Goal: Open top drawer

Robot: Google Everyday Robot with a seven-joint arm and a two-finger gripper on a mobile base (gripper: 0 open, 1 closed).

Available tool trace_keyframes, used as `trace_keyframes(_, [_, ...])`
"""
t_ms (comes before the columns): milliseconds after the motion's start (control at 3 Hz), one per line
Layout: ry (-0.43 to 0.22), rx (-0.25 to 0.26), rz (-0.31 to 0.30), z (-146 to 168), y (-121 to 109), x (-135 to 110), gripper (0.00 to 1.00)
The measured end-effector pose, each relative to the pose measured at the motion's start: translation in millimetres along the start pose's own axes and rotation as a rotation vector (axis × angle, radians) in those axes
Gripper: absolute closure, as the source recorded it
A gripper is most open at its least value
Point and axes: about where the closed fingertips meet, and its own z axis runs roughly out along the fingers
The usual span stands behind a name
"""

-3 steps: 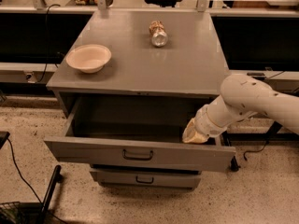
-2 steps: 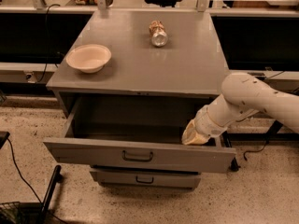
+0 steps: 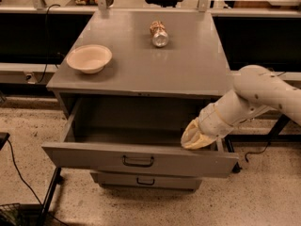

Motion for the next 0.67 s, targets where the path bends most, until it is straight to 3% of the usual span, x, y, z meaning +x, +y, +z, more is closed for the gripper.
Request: trace_keyframes(667, [-0.047,-0.058,-0.002,-9,31,-25,1.00])
